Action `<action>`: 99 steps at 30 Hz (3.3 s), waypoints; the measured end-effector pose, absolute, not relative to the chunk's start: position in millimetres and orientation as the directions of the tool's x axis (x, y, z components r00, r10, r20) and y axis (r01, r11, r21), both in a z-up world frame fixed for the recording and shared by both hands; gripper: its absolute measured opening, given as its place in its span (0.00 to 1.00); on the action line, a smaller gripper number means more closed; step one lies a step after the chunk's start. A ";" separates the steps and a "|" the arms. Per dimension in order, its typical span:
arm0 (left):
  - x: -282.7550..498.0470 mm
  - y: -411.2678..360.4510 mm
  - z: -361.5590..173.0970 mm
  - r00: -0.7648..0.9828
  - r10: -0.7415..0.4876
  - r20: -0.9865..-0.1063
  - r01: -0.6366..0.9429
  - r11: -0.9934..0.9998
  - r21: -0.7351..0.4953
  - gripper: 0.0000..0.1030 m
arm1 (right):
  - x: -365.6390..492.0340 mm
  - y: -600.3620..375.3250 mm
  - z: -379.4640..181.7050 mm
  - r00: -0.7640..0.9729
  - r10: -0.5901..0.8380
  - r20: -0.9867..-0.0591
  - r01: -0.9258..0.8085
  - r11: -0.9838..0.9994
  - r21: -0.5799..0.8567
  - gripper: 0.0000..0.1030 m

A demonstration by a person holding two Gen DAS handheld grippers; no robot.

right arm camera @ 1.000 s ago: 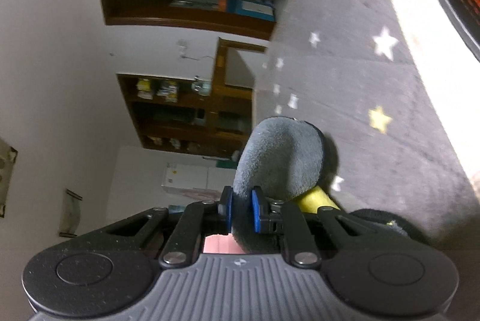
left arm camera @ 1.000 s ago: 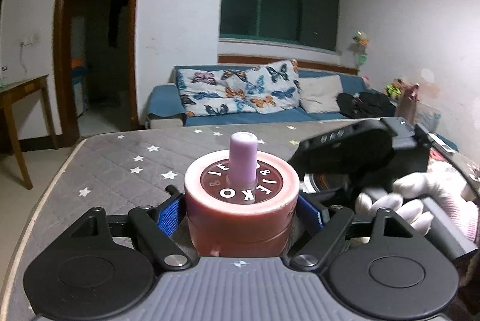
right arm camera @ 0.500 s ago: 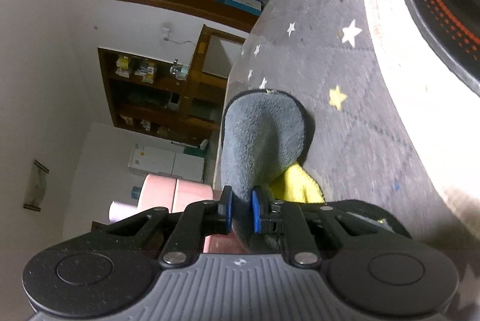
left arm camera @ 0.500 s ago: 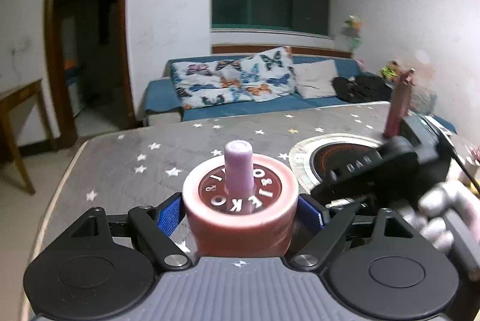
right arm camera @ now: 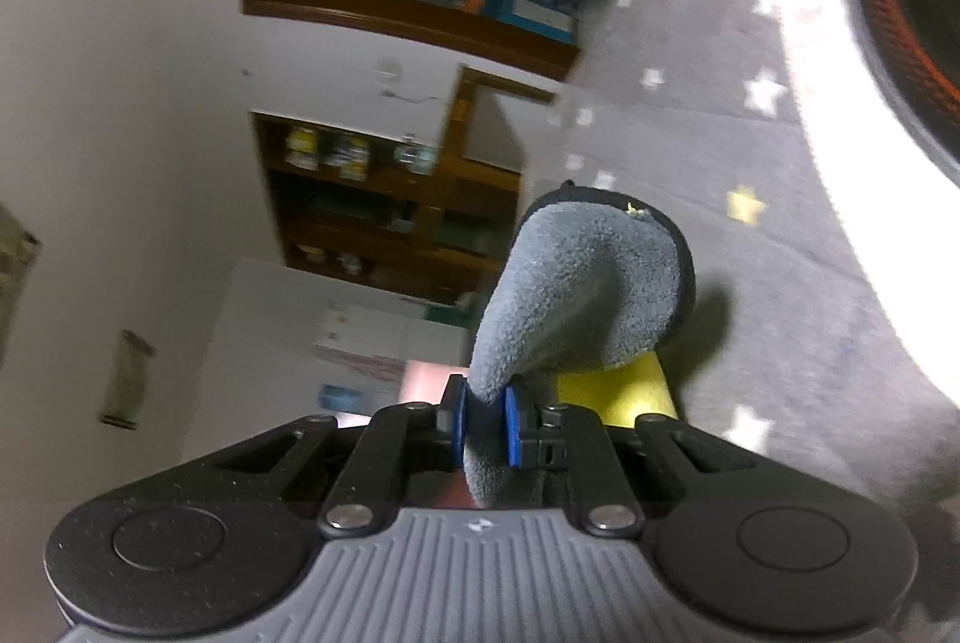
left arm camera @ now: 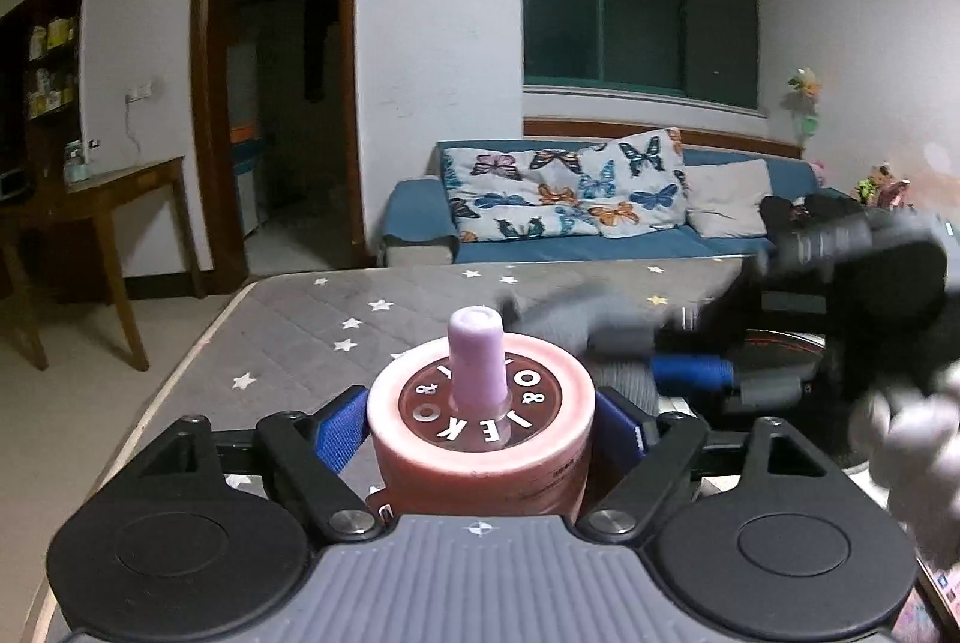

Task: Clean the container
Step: 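Rub the cloth in the right tool over the bottle's base, then wipe the bottle's base again with the cloth in the right tool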

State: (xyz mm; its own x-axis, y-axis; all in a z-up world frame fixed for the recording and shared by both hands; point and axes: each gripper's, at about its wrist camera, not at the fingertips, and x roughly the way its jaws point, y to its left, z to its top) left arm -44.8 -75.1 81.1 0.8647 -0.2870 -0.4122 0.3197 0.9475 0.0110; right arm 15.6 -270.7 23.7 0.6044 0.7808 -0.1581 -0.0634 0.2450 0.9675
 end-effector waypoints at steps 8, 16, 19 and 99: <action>-42.2 -62.0 77.7 0.819 -0.408 -0.403 0.457 0.889 0.028 0.80 | 36.4 -268.4 32.6 0.584 0.807 -0.085 -0.099 0.174 0.980 0.13; -38.7 -51.3 76.9 0.761 -0.506 -0.406 0.570 0.820 0.047 0.80 | 50.1 -260.5 -4.9 0.567 0.802 -0.186 0.000 0.226 0.974 0.13; -37.5 -51.3 76.6 0.763 -0.499 -0.411 0.561 0.827 0.037 0.81 | 47.5 -259.2 -16.3 0.556 0.797 -0.236 0.024 0.268 0.963 0.13; -63.5 -46.7 62.6 0.792 -0.479 -0.379 0.541 0.838 0.071 0.79 | 21.9 -257.0 -7.4 0.516 0.817 -0.258 0.030 0.284 0.958 0.13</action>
State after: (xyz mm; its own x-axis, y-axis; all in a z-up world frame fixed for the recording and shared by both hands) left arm -63.5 -46.7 62.6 0.7916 -0.4794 -0.3790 0.5414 0.8378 0.0710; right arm 21.9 -257.0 -7.4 0.5157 0.8169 -0.2582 0.0297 0.2841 0.9583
